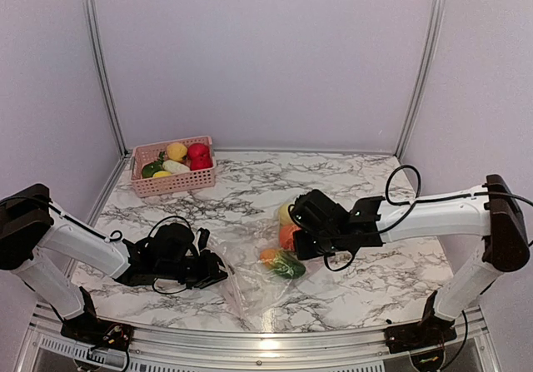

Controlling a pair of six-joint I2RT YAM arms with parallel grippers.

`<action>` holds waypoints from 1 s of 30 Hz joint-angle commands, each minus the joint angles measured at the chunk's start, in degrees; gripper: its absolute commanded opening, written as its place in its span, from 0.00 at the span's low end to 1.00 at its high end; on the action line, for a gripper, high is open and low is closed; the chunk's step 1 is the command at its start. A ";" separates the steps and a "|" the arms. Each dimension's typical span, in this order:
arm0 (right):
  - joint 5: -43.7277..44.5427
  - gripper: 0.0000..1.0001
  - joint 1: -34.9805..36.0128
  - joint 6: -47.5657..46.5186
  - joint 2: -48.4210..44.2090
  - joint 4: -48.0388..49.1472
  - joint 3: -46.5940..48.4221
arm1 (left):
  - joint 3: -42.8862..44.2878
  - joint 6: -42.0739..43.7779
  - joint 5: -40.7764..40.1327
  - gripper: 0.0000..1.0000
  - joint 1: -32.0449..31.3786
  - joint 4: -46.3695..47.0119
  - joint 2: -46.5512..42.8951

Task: Open the zip-top bag and remove the fake food
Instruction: Pick up the fake fruit from the zipper food storage bag.

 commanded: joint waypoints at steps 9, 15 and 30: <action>-4.58 0.30 1.99 -0.11 8.28 4.17 1.99 | 0.21 1.15 0.67 0.31 -0.26 -0.83 -0.93; -5.32 0.55 2.42 -0.28 9.31 5.77 0.85 | 0.39 1.29 0.97 0.32 -0.28 -0.88 -1.02; -3.31 0.68 2.66 0.16 7.55 3.38 2.41 | 0.18 1.50 0.77 0.42 -0.30 -1.98 -2.54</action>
